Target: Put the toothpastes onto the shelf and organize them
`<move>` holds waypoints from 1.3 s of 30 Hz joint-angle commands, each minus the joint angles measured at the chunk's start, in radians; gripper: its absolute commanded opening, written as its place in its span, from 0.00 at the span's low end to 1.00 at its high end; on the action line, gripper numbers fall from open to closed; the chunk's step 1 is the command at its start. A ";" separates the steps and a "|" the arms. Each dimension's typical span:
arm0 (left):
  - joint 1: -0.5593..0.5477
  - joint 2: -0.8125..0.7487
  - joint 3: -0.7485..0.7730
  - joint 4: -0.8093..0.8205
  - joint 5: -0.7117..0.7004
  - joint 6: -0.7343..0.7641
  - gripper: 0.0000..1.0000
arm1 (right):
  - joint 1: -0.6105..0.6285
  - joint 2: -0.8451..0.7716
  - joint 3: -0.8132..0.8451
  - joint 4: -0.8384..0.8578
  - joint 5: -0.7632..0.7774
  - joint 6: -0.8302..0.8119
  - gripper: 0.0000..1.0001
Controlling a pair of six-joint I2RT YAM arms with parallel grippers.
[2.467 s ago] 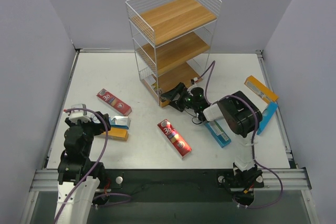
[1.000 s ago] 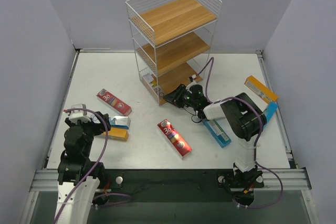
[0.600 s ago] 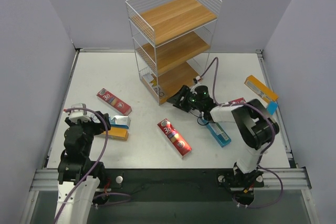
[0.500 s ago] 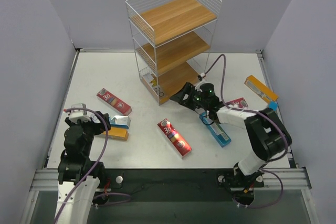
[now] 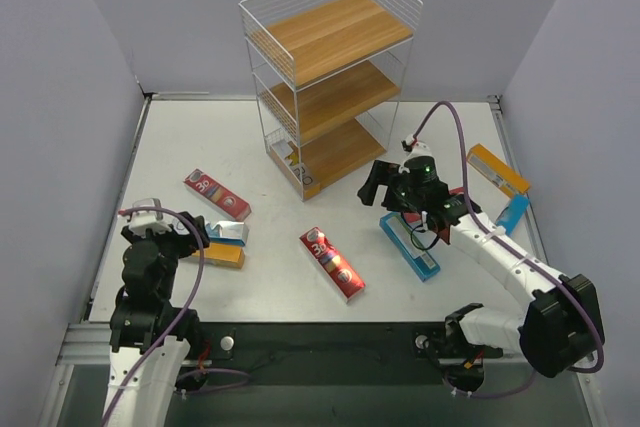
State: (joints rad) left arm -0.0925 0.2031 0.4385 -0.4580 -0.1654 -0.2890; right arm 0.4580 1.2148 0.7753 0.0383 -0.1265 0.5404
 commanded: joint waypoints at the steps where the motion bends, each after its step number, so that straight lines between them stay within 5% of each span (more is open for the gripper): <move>1: -0.016 -0.027 0.025 0.004 -0.092 -0.076 0.97 | 0.004 -0.057 0.056 -0.159 0.119 -0.059 1.00; 10: -0.015 0.084 0.106 -0.228 -0.158 -0.448 0.97 | 0.013 -0.032 0.076 -0.196 0.169 -0.053 1.00; 16: -0.016 0.287 0.141 -0.369 -0.224 -0.731 0.97 | 0.014 -0.026 0.058 -0.222 0.105 -0.077 1.00; 23: -0.015 0.612 0.244 -0.441 -0.319 -0.834 0.97 | 0.022 -0.069 -0.027 -0.141 0.093 -0.097 1.00; 39: -0.015 0.901 0.215 -0.246 -0.359 -0.898 0.97 | 0.054 -0.089 -0.076 -0.086 0.107 -0.143 1.00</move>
State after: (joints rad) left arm -0.1070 1.0809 0.6598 -0.7818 -0.4728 -1.1263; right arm 0.4961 1.1488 0.7044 -0.0811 -0.0334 0.4252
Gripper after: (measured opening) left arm 0.974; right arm 0.999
